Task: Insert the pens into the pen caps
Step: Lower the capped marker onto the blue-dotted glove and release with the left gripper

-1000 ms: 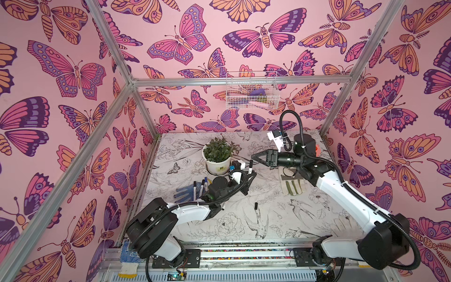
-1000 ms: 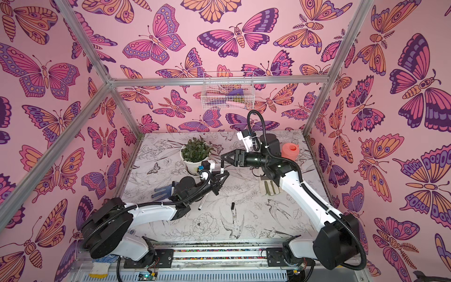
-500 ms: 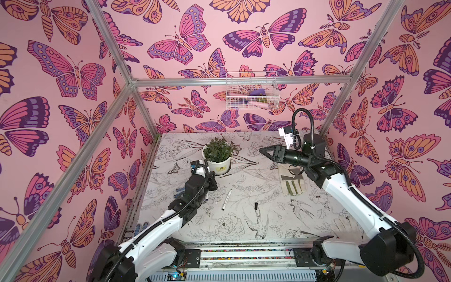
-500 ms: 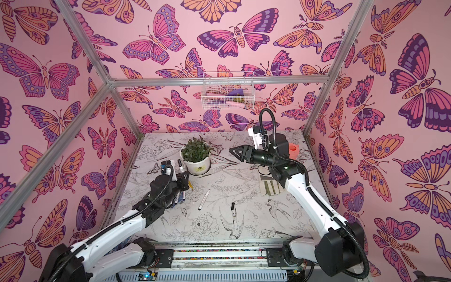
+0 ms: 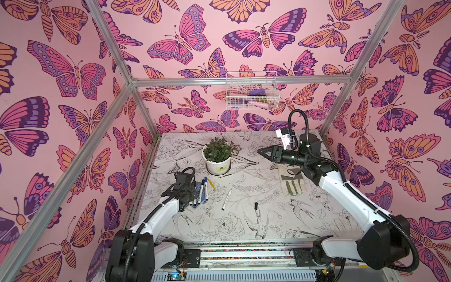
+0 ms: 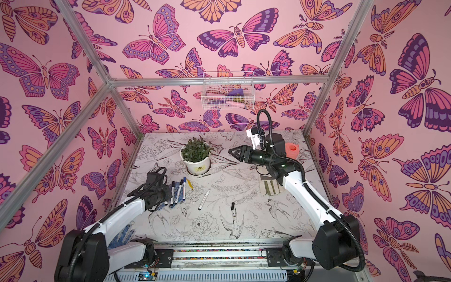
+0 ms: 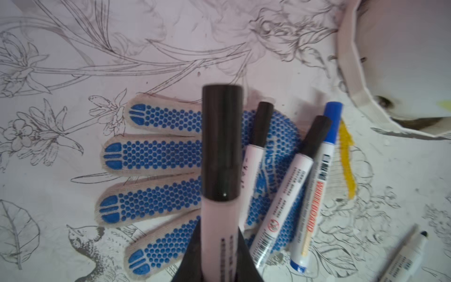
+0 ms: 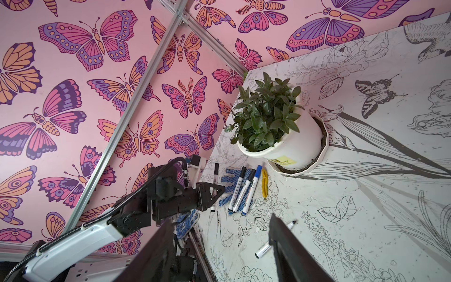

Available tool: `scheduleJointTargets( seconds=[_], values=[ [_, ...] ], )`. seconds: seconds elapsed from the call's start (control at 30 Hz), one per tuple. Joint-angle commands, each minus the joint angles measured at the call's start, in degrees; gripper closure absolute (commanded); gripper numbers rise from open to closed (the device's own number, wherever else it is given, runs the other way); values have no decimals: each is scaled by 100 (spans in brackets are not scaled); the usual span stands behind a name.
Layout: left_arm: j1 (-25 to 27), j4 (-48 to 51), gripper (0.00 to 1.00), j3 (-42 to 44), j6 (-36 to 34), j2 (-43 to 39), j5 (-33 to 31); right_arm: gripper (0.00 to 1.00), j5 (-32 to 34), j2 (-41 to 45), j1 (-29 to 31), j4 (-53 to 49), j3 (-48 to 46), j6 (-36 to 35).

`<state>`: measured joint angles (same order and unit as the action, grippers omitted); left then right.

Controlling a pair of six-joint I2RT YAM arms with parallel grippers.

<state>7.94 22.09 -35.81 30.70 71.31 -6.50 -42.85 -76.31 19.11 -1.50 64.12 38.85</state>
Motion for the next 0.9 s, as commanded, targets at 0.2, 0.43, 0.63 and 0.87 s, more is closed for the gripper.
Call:
scheduleJointTargets(
  seconds=[0.2, 0.43, 0.63, 0.87],
  values=[
    [-143, 519, 97, -809, -380, 1566, 433, 36, 180, 174, -13, -428, 193, -390],
    [-128, 800, 70, -968, -320, 1518, 210, 37, 216, 222, -14, -597, 185, -525],
    [136, 1254, 56, -1112, -260, 981, 32, 37, 150, 166, -15, -429, 150, -395],
    [1050, 1646, 52, -1212, 117, 284, -164, 37, 179, 221, -18, -362, 64, -332]
  ],
)
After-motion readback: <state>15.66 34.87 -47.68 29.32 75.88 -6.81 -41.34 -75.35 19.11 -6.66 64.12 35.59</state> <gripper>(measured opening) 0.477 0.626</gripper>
